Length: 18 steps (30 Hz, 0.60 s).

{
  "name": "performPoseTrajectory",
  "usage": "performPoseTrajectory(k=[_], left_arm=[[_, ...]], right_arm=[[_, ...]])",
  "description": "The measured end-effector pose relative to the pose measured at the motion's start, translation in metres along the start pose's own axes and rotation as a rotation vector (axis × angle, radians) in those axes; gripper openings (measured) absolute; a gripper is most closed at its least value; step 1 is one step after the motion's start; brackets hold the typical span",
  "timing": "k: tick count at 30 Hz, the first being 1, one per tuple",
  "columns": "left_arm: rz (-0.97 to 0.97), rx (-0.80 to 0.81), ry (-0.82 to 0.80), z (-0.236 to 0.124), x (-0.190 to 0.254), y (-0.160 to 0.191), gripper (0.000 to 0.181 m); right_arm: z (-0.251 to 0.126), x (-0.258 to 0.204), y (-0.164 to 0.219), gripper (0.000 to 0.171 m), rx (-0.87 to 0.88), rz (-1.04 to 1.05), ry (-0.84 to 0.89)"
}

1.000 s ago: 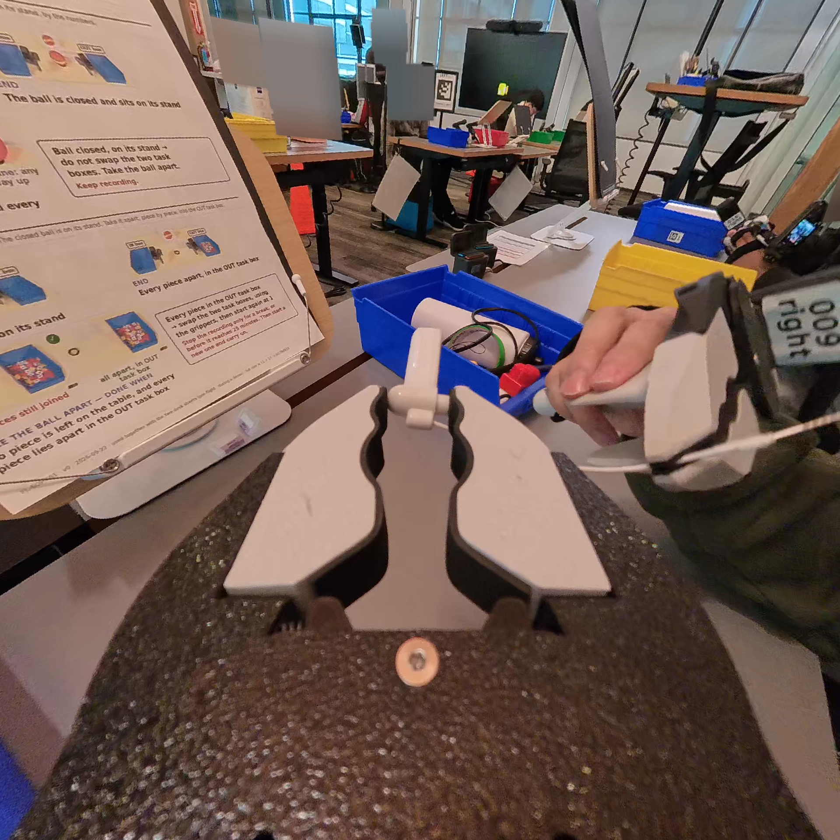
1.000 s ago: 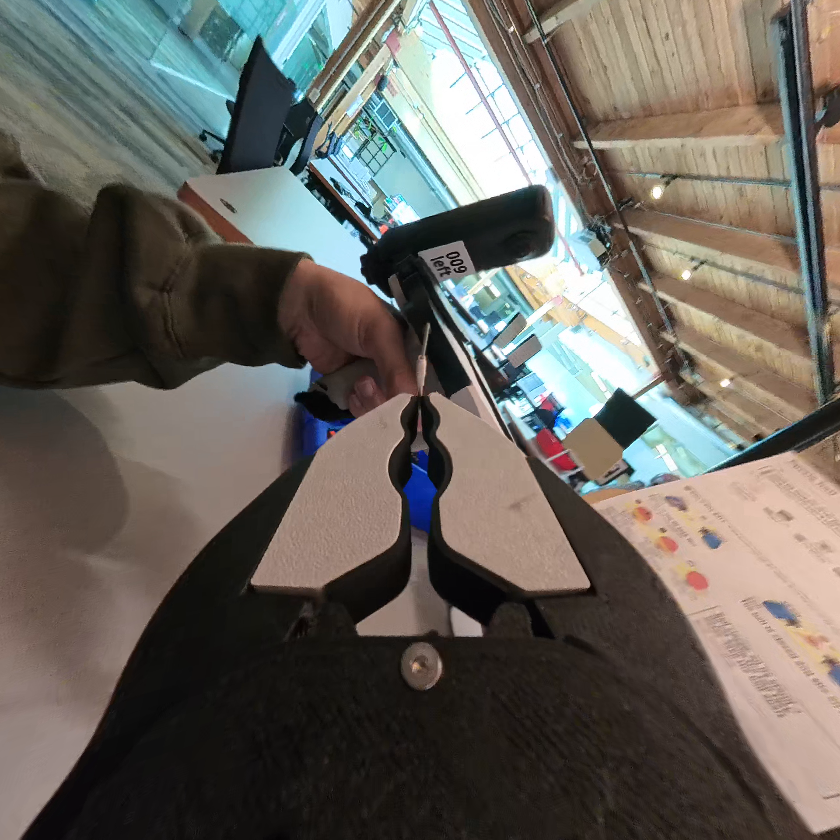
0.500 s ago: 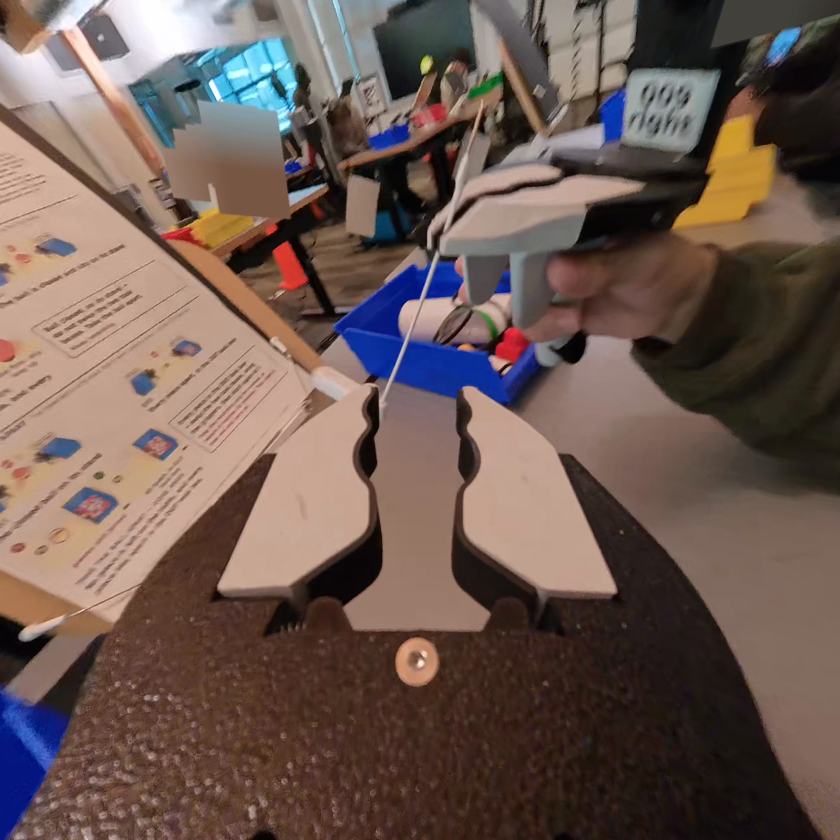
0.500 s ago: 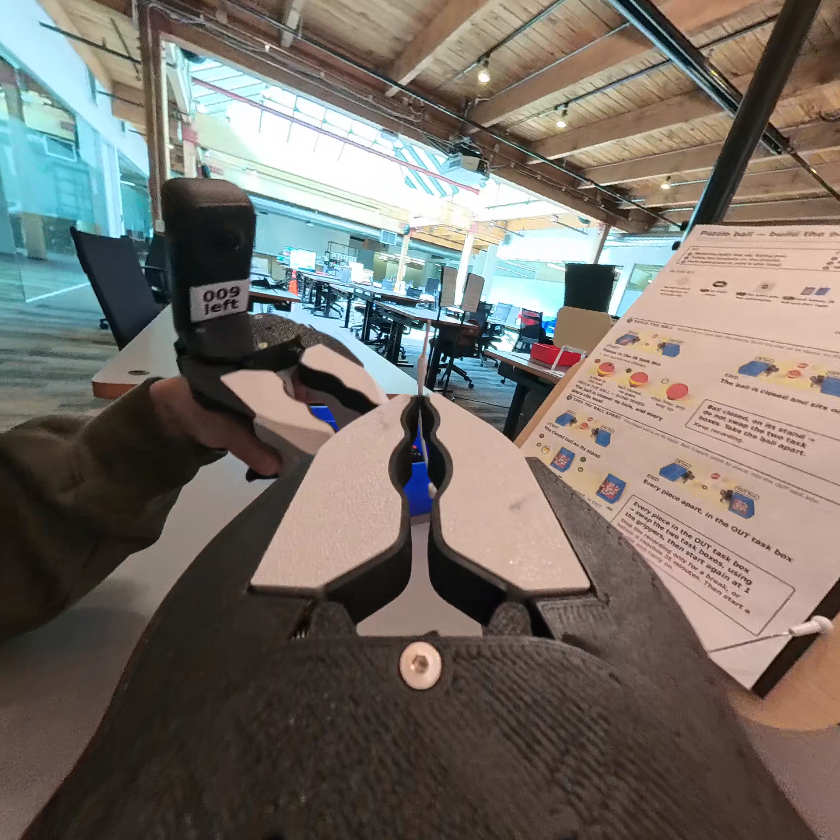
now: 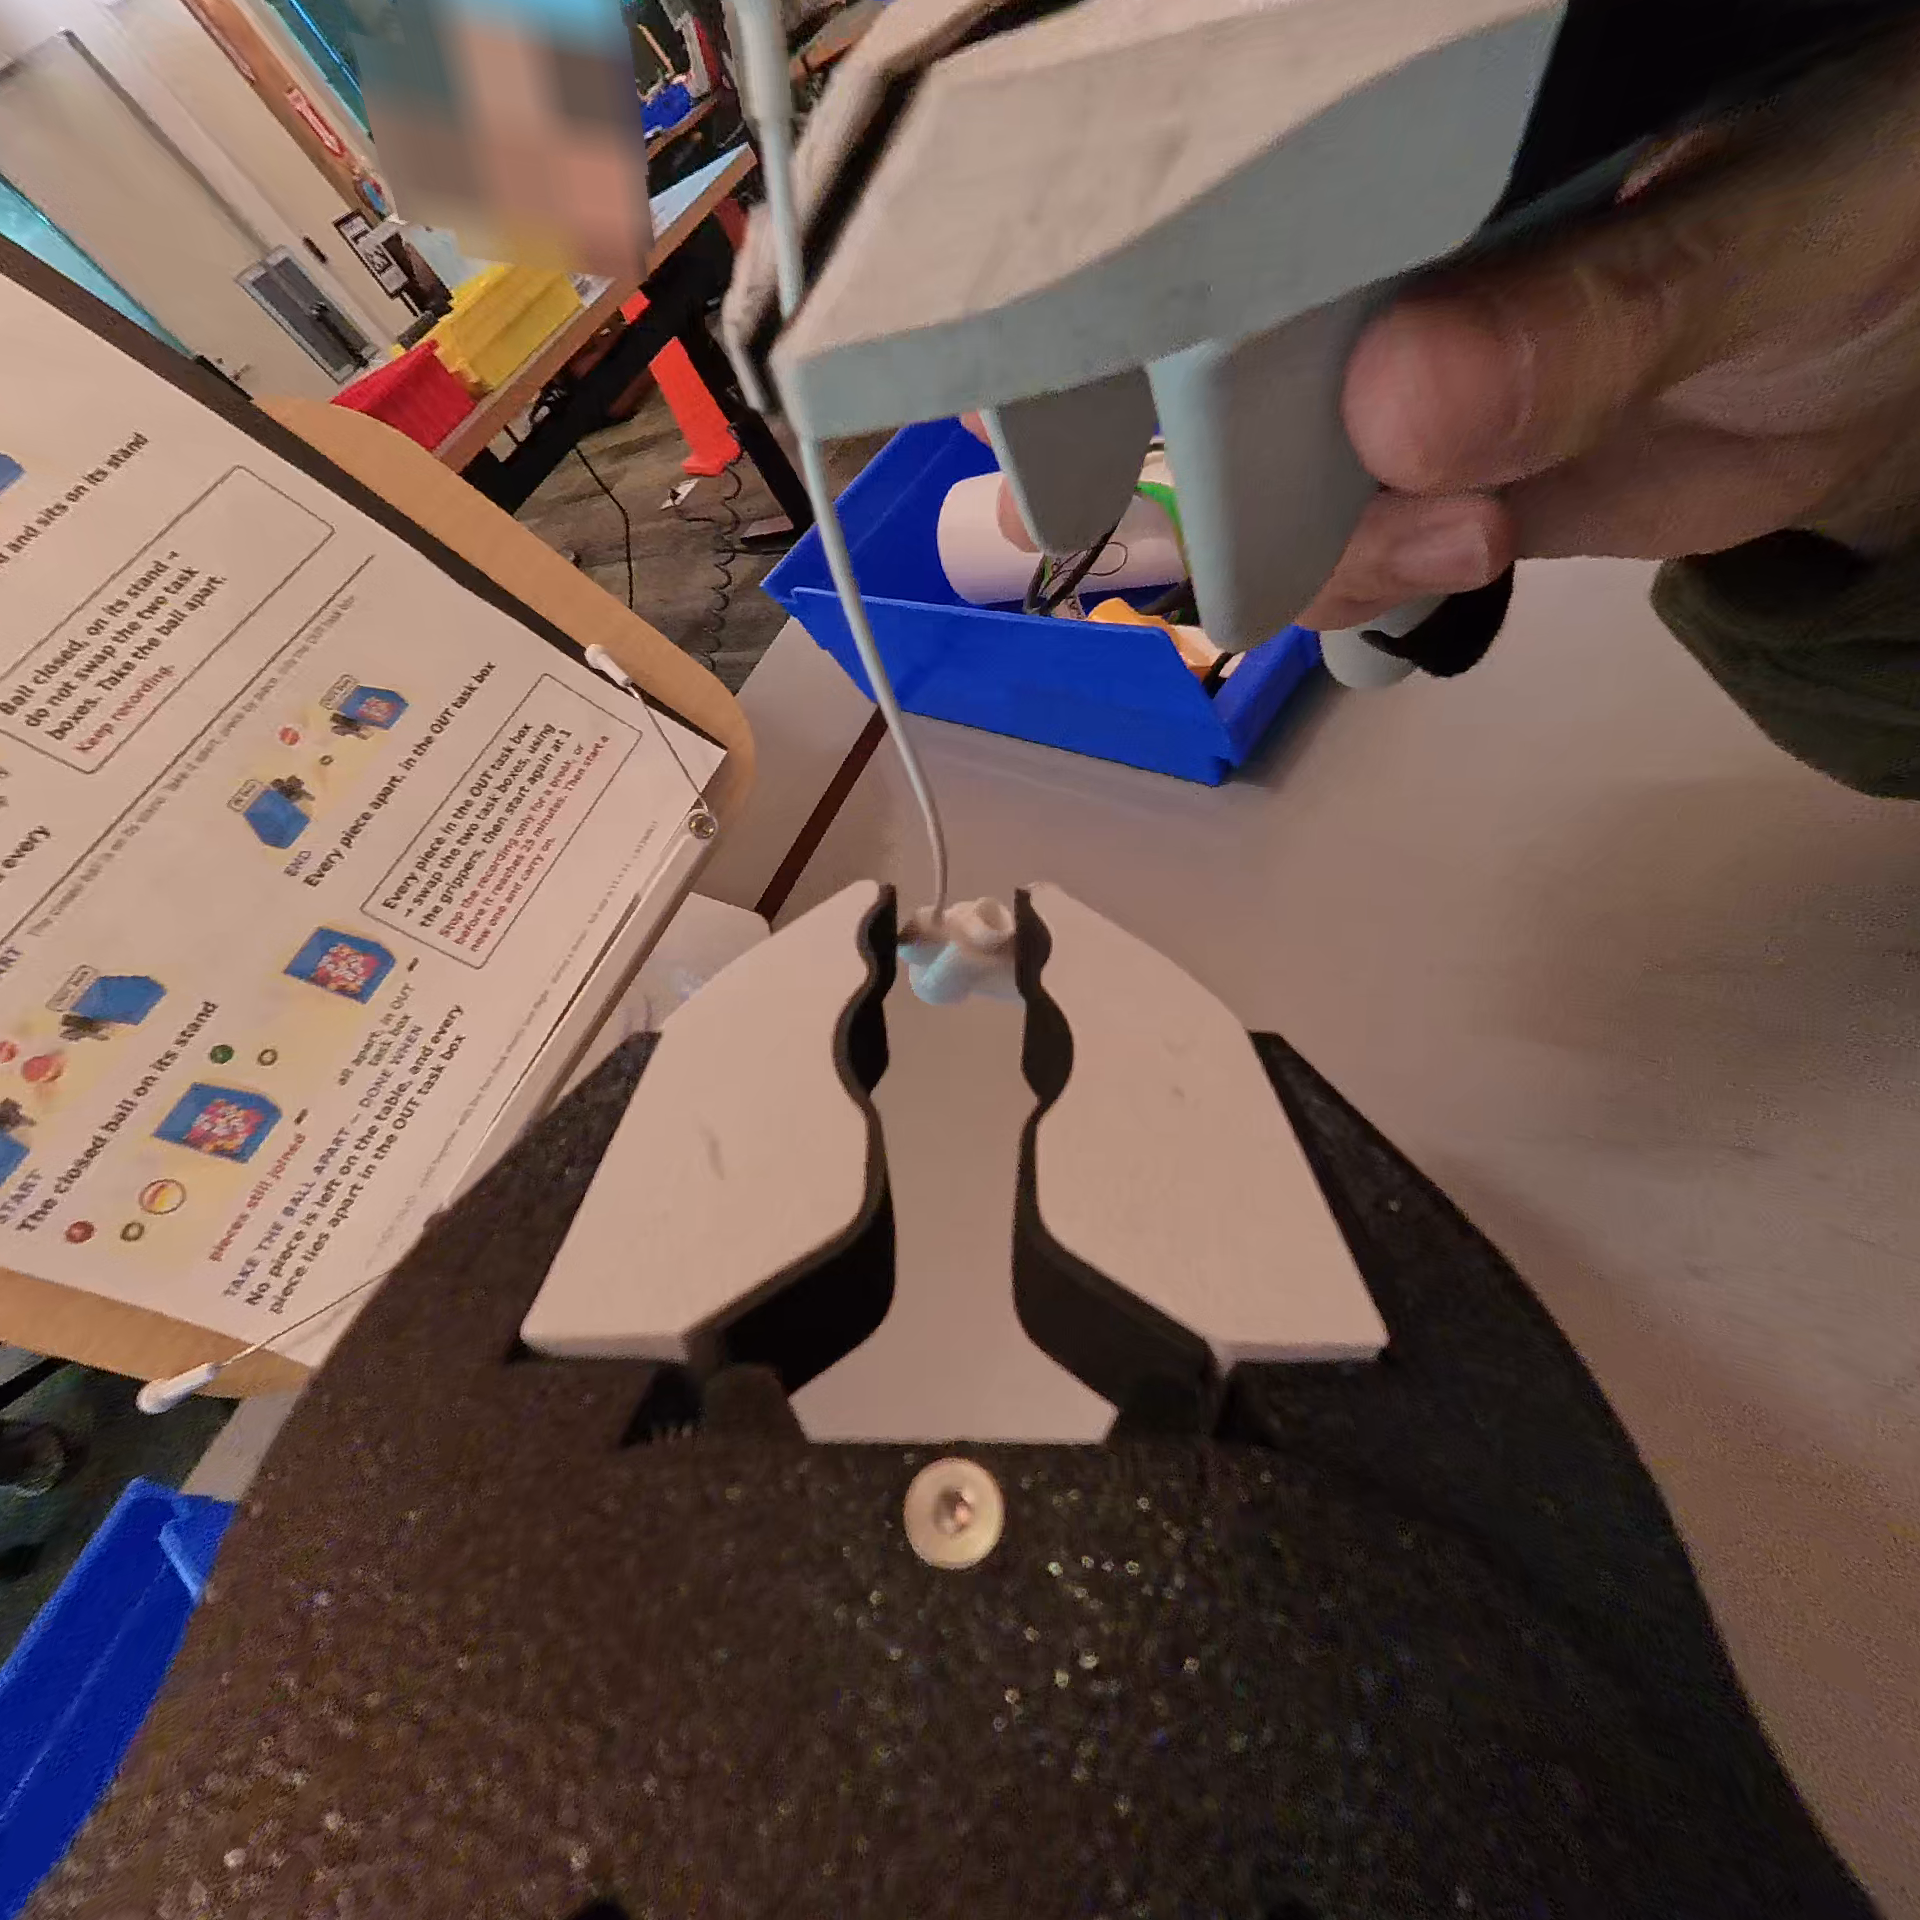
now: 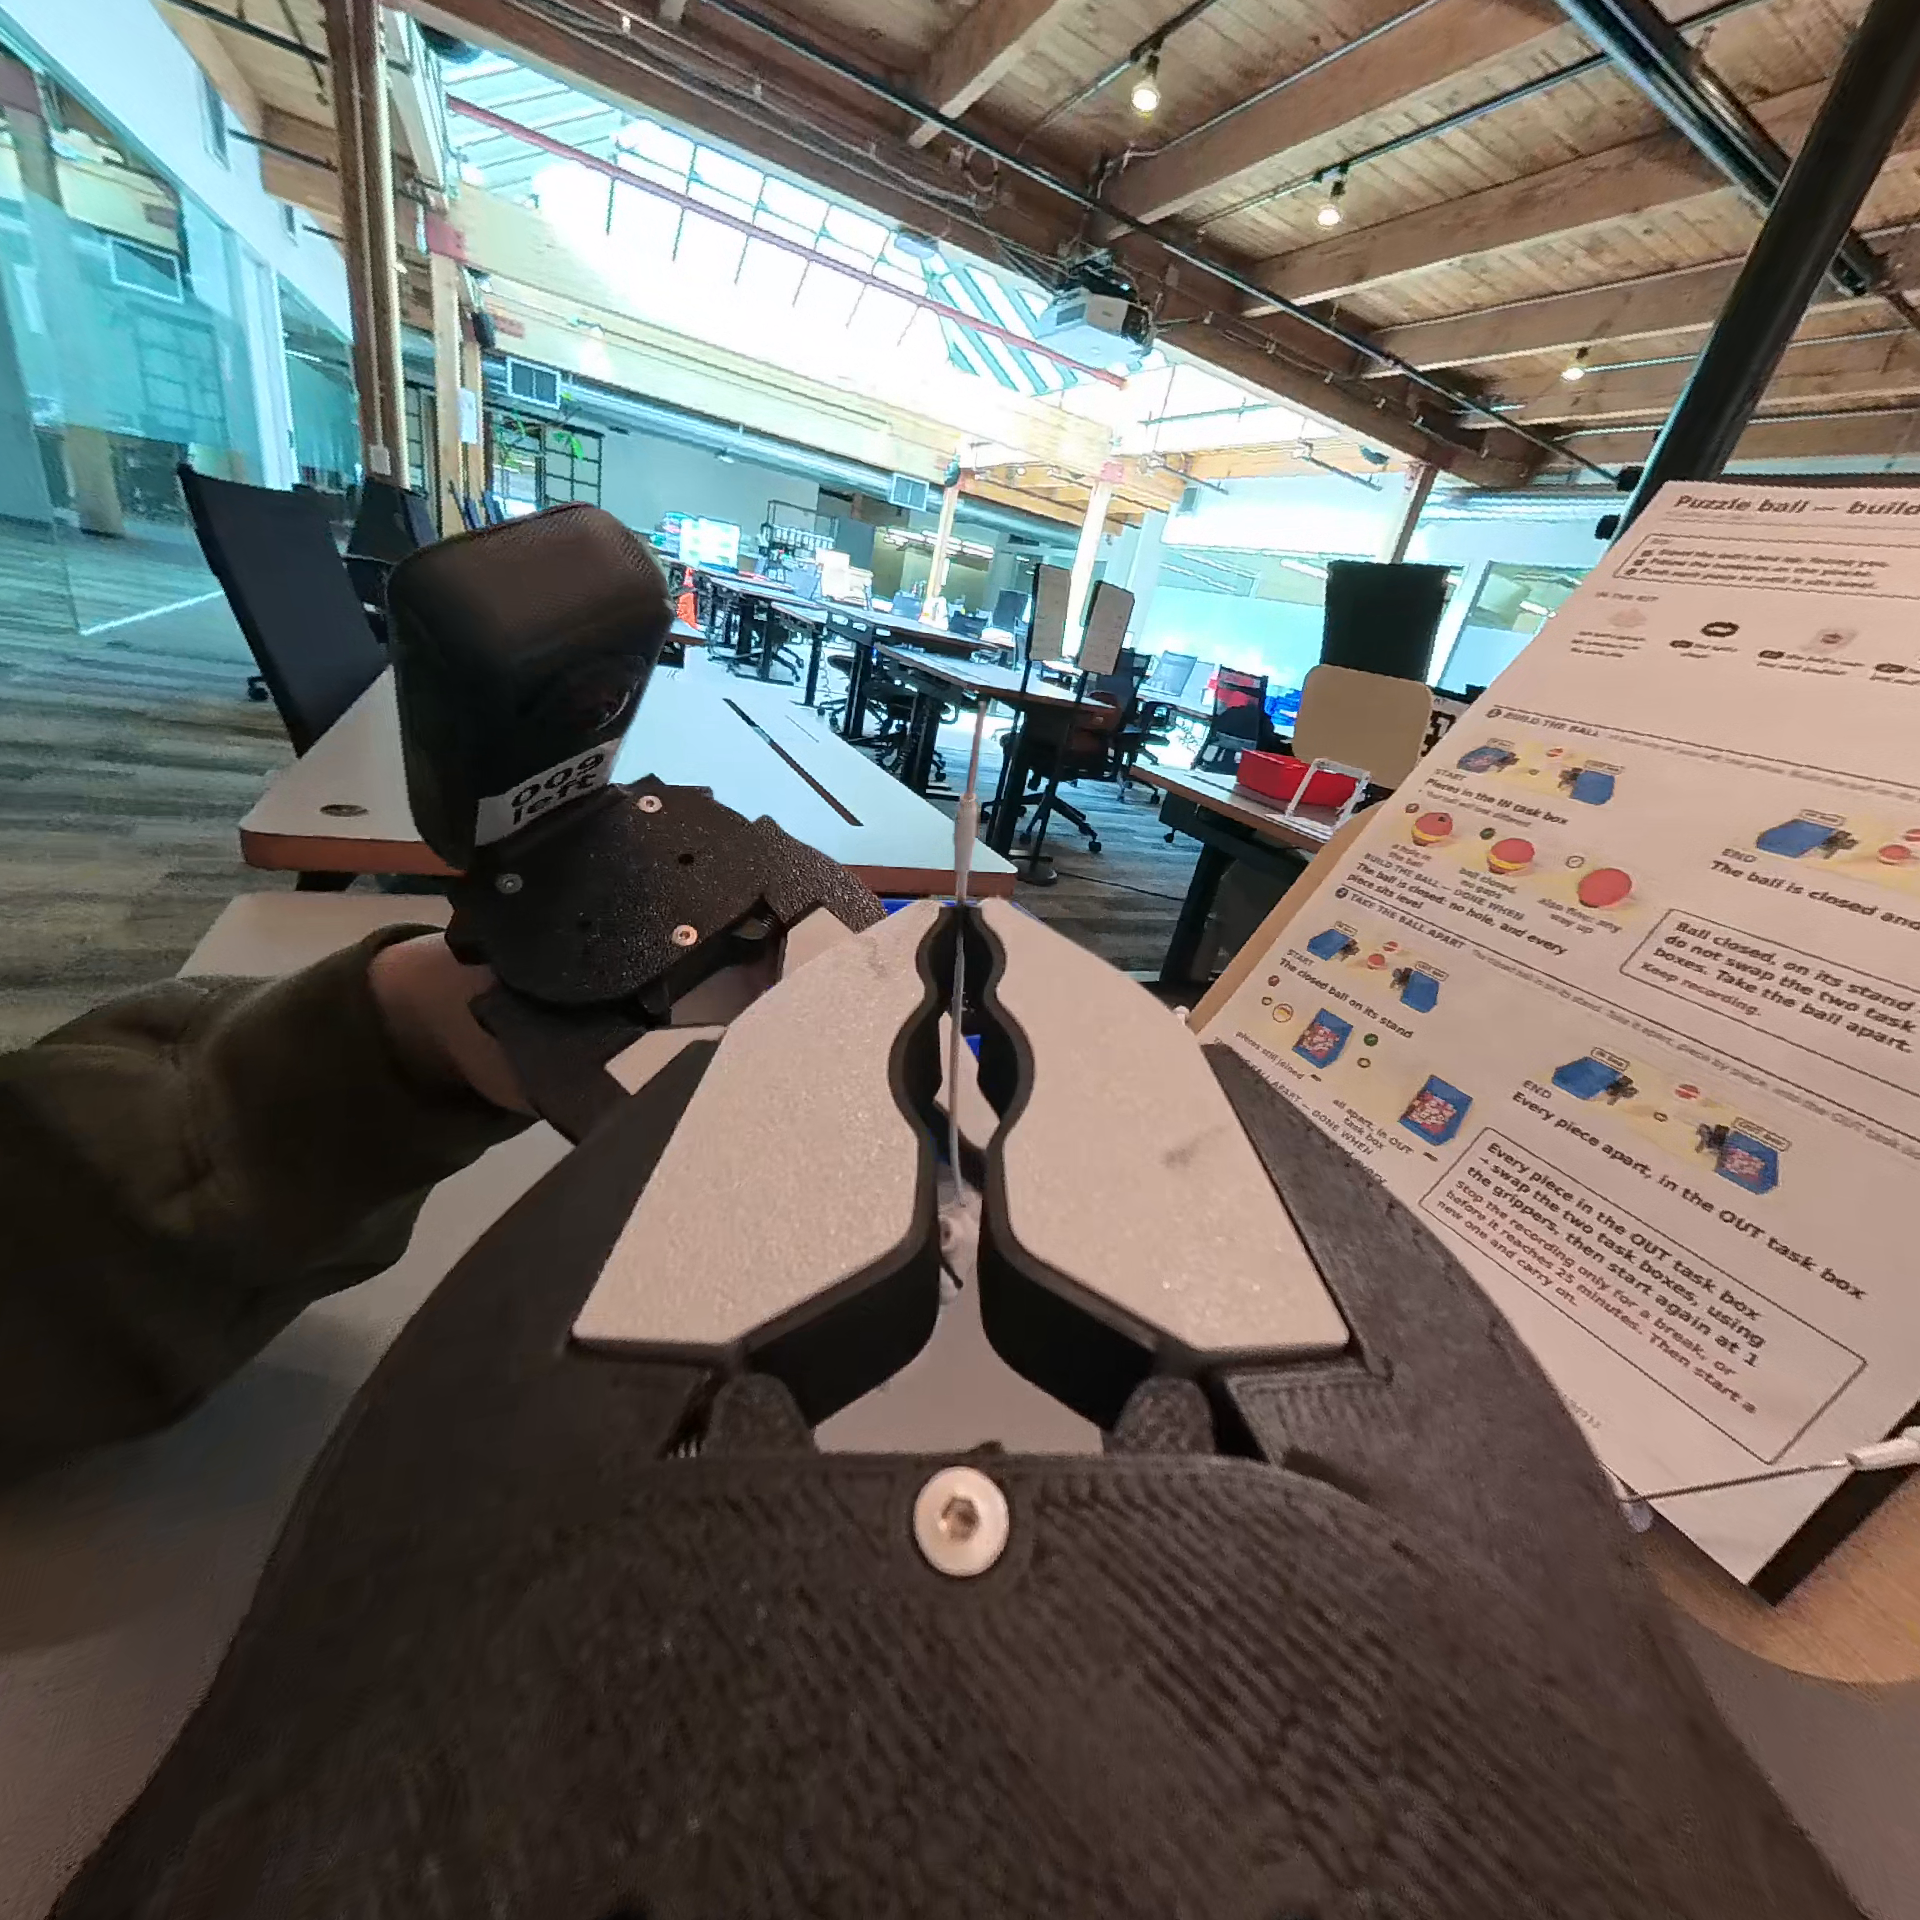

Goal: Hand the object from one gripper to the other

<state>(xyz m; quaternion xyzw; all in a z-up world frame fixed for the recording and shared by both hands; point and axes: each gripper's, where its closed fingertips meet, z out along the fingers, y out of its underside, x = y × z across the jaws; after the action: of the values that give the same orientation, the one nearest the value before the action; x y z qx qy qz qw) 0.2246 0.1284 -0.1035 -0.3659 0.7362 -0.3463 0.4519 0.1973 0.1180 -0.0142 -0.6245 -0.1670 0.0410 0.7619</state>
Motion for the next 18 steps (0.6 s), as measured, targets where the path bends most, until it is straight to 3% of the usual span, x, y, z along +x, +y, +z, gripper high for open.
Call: performPoseTrajectory(k=[8,13,15,18], left_arm=[[-0.123,0.033,0.019,-0.003,-0.008,-0.001,0.019],[-0.293,0.152,0.013,-0.016,-0.024,-0.013,0.019],[-0.396,0.225,0.009,-0.024,-0.034,-0.018,0.019],[-0.549,0.332,0.026,-0.035,-0.047,-0.024,0.019]], right_arm=[[-0.001,0.002,-0.001,0.001,0.014,-0.015,0.011],[-0.005,0.01,-0.007,0.03,0.051,-0.033,0.073],[-0.003,0.004,0.0,0.044,-0.002,-0.033,0.021],[0.002,0.001,0.013,0.047,-0.084,-0.094,0.027]])
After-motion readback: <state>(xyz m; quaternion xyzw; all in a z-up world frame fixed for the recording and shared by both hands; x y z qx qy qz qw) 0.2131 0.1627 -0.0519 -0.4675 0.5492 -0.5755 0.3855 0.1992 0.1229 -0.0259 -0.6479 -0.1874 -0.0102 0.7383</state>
